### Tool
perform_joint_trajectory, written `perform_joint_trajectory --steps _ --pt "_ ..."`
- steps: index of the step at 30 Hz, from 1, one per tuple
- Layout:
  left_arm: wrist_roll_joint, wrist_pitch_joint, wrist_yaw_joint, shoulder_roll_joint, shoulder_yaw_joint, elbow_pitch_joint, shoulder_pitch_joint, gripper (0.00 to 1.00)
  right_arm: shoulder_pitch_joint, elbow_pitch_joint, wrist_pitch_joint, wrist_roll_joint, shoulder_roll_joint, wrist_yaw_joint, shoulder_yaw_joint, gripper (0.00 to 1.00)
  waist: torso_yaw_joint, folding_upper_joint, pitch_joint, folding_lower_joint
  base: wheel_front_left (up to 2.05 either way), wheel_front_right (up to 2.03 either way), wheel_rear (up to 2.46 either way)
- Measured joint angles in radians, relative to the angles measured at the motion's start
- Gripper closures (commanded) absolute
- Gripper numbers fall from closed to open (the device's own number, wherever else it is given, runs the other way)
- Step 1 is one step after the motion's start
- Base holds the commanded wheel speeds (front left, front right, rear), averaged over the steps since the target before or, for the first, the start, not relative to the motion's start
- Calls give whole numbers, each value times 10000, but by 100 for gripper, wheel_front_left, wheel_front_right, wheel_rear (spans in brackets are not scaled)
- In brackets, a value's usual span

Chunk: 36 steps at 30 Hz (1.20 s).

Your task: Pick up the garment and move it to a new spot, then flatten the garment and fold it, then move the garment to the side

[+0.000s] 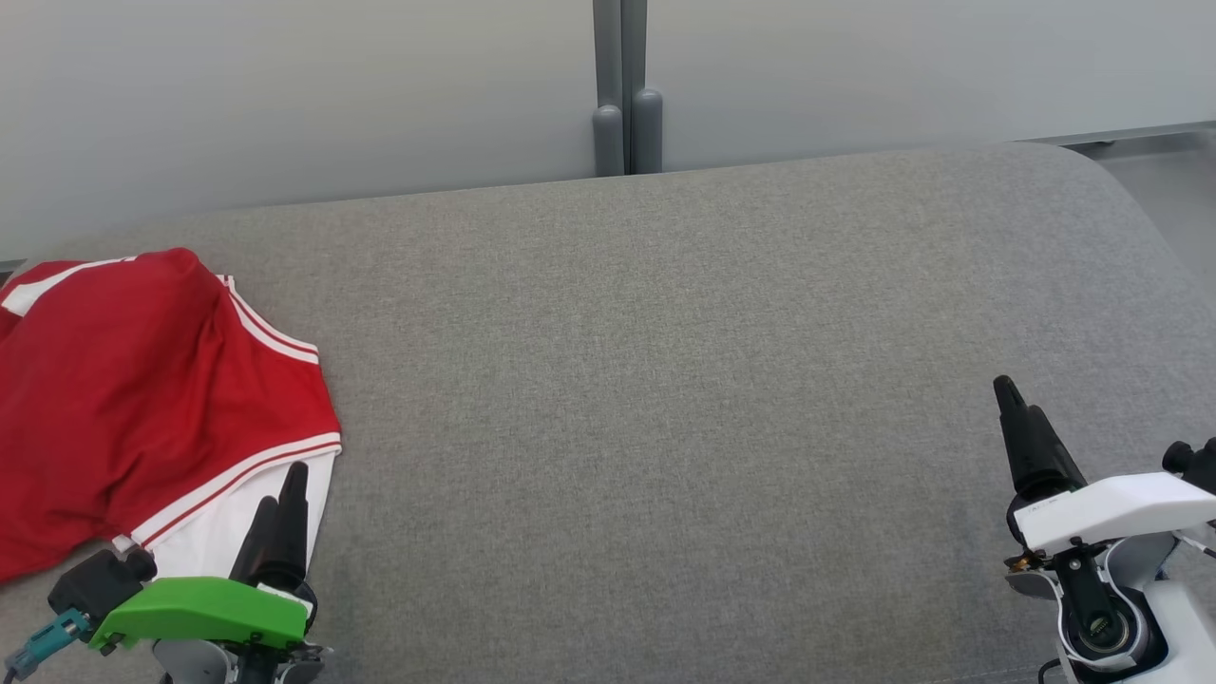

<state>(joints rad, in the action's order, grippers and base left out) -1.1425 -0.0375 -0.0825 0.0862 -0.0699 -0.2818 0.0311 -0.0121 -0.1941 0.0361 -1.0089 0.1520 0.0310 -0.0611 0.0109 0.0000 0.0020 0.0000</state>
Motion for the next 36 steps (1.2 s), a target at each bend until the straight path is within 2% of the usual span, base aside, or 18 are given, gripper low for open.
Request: perform_joint_trajectory --steps 10,36 --pt "1379 -359 123 -12 -219 79 0 0 5 184 341 1549 157 -242 -445 0 38 0 -29 0 0 0 0" --pt "5145 -1235 123 -2 -428 314 -6 0 87 468 1252 5183 754 -771 -1327 0 28 0 -105 0 0 0 0"
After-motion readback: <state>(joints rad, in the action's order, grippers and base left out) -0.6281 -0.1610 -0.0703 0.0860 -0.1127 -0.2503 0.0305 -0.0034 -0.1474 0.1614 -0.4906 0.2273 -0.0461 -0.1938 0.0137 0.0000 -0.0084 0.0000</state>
